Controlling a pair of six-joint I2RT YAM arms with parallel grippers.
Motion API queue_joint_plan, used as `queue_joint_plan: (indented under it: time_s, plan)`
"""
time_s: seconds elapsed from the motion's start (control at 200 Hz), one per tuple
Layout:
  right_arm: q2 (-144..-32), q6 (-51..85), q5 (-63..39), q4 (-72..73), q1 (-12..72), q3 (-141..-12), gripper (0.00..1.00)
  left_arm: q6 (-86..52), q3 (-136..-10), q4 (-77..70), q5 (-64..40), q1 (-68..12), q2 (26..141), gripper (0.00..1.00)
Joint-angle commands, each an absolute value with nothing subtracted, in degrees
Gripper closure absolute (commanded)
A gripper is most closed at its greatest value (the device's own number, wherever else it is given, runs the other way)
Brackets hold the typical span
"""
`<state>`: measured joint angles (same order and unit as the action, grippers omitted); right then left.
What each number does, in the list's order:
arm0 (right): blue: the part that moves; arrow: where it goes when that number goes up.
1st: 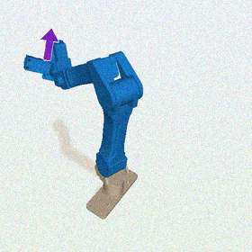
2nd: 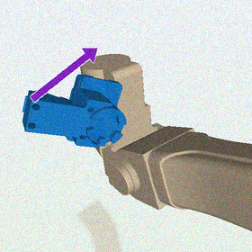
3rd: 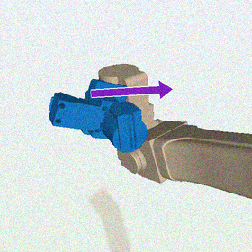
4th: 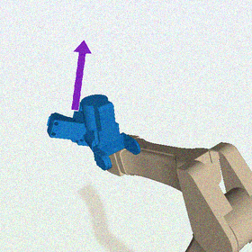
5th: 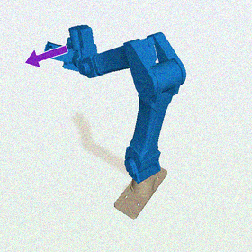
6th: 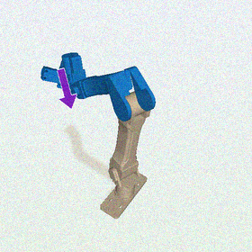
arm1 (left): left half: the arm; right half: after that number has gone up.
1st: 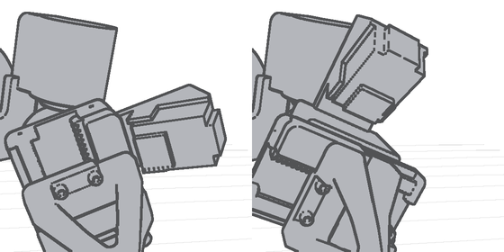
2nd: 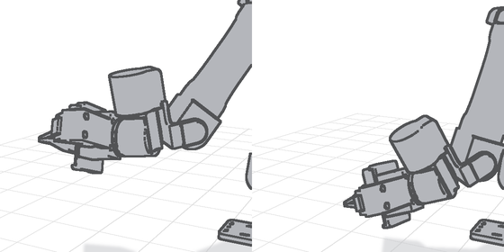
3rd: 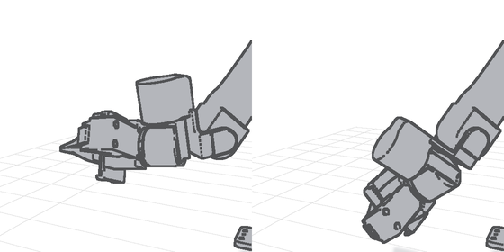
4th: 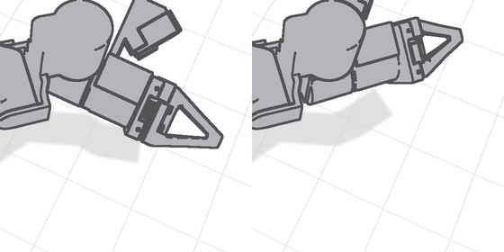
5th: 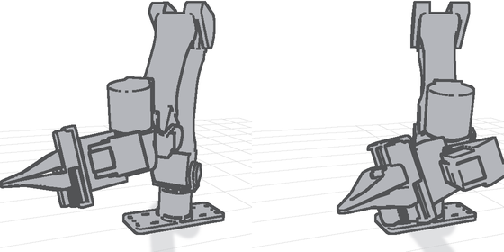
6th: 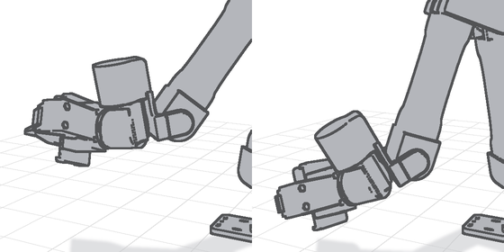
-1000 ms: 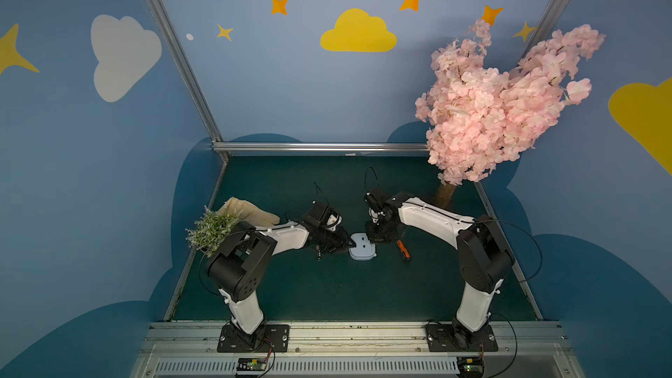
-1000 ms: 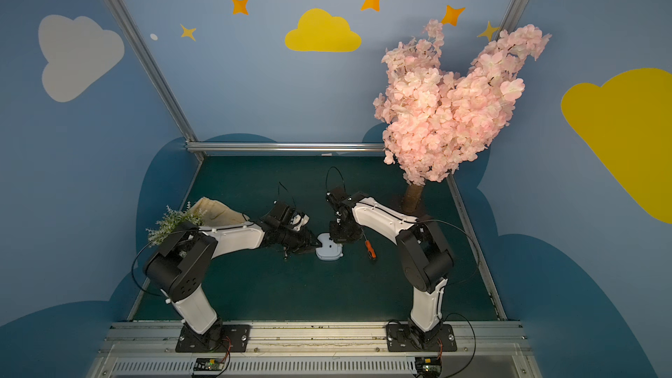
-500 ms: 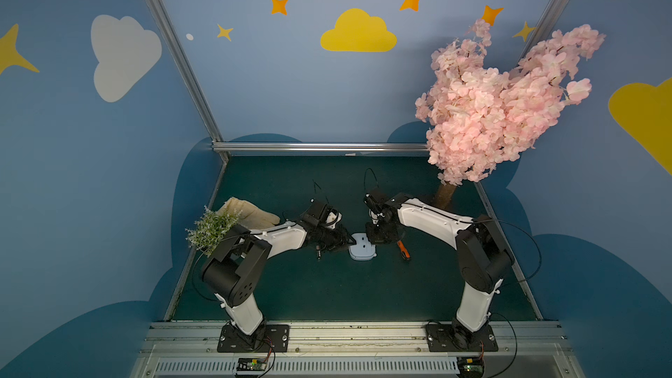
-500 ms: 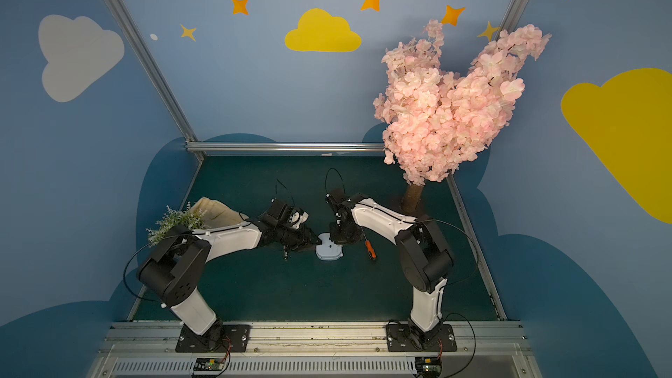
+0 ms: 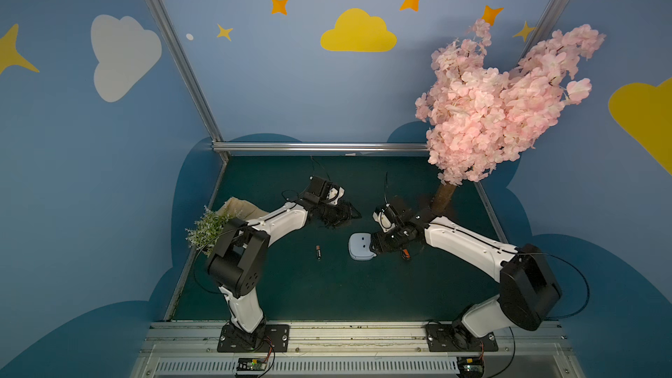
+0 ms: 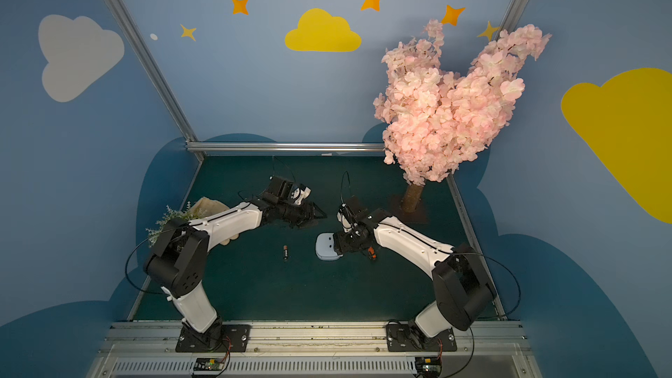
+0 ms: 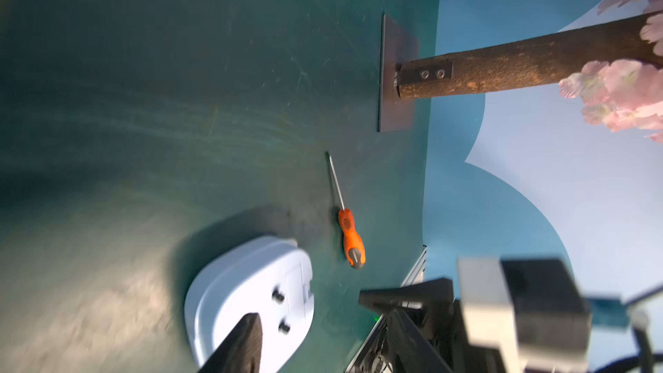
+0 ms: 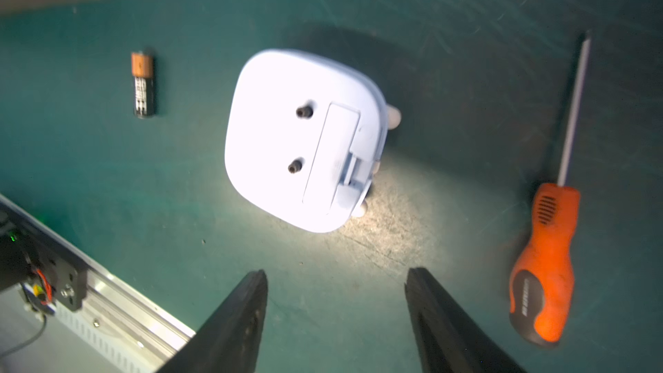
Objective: Remove the battery from the alarm
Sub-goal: Adjust the alarm at the center of the board.
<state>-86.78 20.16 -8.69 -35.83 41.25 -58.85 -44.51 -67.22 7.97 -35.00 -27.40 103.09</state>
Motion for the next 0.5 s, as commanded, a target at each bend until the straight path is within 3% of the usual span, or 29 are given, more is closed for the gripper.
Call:
queue_joint_plan:
  time_s: [0.0,0.22,0.425,0.496]
  plan:
    - [-84.6,13.6,-9.5,-30.6,43.7,-56.2,0.31,-42.8,-71.5,9.2,-38.9,-27.4,109.3,0.4]
    - [-83.4,4.3,2.5,-26.6,50.8,-50.7,0.28,-42.5,-80.8,8.7,-43.8,-28.3,119.6,0.39]
    - [-85.4,-0.7,12.8,-24.4,55.8,-50.9,0.03,-43.3,-78.1,5.7,-44.6,-29.5,120.8,0.39]
    - [-87.3,-1.6,14.4,-24.4,56.0,-52.1,0.02,-44.4,-75.3,3.2,-45.4,-29.6,120.2,0.4]
